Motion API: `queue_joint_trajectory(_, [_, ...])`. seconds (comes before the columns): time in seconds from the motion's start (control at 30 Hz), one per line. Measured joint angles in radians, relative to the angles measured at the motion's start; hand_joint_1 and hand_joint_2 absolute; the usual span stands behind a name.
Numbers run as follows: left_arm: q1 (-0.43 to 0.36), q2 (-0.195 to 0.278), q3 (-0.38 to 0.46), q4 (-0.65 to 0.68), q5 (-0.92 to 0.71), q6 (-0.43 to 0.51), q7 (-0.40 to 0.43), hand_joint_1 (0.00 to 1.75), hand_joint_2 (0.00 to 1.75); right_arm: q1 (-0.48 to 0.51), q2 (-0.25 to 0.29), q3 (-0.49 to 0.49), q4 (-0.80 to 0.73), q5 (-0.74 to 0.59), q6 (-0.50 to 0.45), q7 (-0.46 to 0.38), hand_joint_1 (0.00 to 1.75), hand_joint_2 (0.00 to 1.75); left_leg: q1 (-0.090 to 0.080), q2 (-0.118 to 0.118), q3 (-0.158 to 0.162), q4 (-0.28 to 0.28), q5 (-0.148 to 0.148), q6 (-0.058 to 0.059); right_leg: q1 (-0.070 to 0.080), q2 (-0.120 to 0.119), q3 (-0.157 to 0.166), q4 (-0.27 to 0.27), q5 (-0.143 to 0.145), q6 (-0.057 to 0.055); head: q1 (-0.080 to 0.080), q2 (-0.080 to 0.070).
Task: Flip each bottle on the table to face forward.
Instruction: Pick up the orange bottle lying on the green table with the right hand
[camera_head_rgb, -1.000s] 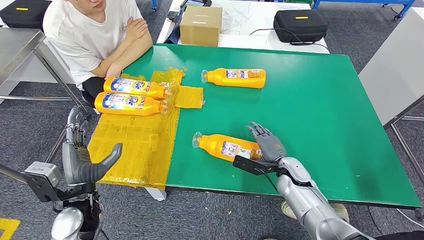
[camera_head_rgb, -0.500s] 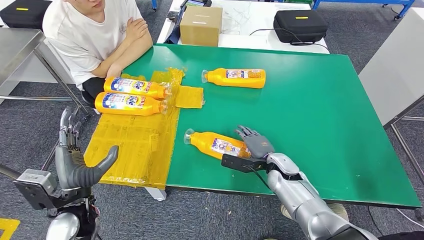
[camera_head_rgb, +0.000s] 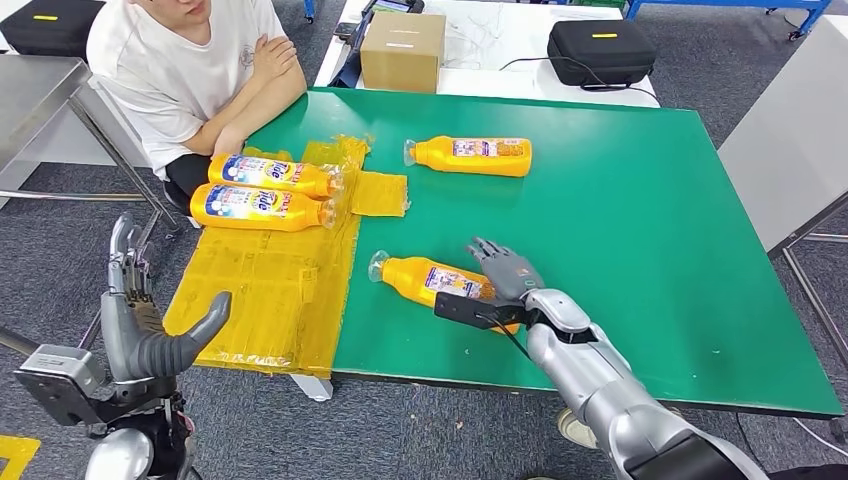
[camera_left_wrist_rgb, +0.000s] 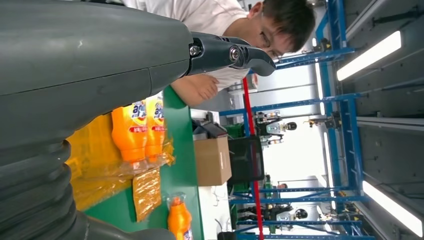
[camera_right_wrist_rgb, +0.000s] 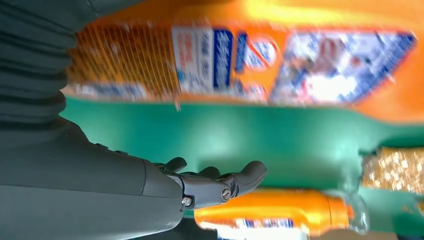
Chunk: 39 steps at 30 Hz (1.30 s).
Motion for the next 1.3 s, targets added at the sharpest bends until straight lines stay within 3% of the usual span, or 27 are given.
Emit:
queue_joint_trajectory(0.5, [-0.016,0.0,0.018,-0.006,-0.004,-0.002,-0.001,0.0,1.75,-0.06,0.009,0.006,0.018,-0.052,0.052,0.006,0.0,1.75,0.0,0.0,0.0,0.0,0.0,0.0,0.0,0.0,0.0,0.0,0.0,0.0,0.0,0.0])
queue_joint_trajectory(0.97, [-0.033,0.002,0.018,-0.002,0.004,0.01,-0.002,0.0,1.75,-0.058,0.054,0.008,0.069,-0.149,0.162,-0.072,0.0,1.75,0.0,0.0,-0.001,0.0,0.0,0.0,0.0,0.0,-0.001,0.0,0.0,-0.001,0.0,0.0])
queue_joint_trajectory(1.3, [-0.033,0.005,0.018,-0.002,0.005,0.011,-0.006,0.0,1.75,-0.059,0.068,0.014,0.07,-0.16,0.171,-0.082,0.0,1.75,0.0,0.0,-0.001,0.0,0.0,0.0,0.0,0.0,-0.001,0.0,0.0,-0.001,0.0,0.0])
